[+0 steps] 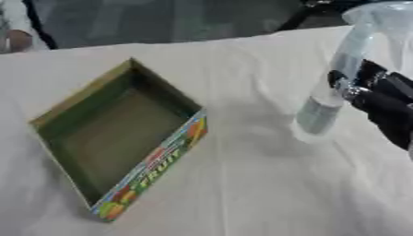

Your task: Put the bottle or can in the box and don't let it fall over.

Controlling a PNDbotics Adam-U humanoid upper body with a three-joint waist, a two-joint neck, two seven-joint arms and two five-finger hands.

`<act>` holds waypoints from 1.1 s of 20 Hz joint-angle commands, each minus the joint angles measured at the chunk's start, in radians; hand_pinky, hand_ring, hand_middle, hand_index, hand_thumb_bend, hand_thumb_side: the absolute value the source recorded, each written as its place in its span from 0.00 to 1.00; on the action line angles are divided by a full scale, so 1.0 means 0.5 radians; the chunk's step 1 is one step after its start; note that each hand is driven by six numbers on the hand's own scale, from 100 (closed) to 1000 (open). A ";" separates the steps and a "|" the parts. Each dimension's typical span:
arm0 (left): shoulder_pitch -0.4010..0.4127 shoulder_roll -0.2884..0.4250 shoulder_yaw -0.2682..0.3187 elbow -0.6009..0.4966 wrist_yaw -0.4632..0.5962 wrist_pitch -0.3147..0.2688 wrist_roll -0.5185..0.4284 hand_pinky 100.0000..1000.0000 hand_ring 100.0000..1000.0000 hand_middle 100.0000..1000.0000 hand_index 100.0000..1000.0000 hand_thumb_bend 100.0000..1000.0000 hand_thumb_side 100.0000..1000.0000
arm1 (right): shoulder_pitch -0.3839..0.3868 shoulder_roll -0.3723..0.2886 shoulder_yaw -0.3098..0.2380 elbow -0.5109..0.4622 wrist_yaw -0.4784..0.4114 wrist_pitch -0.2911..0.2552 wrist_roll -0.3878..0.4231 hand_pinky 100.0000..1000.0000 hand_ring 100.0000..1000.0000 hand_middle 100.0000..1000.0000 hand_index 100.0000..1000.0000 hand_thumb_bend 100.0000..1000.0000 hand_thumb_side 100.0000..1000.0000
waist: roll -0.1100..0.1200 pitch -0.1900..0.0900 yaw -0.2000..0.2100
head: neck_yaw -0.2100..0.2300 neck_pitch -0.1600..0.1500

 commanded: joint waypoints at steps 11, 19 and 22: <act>-0.022 0.032 0.020 -0.041 -0.007 -0.006 -0.012 1.00 0.70 0.67 0.75 0.00 0.64 | -0.062 -0.058 0.004 -0.017 0.048 -0.001 0.014 0.93 1.00 1.00 1.00 0.00 0.32 | -0.008 -0.022 0.012 | -0.026 -0.040; -0.025 0.032 0.019 -0.041 -0.005 -0.006 -0.023 1.00 0.70 0.67 0.75 0.00 0.64 | -0.102 -0.058 0.008 0.022 0.032 0.007 -0.003 0.93 1.00 1.00 1.00 0.00 0.32 | -0.006 -0.021 0.022 | -0.032 -0.053; -0.027 0.030 0.019 -0.041 -0.003 -0.005 -0.023 1.00 0.70 0.67 0.75 0.00 0.64 | -0.119 -0.059 0.016 0.032 0.025 0.010 -0.001 0.92 1.00 1.00 1.00 0.00 0.32 | -0.007 -0.020 0.026 | -0.044 -0.042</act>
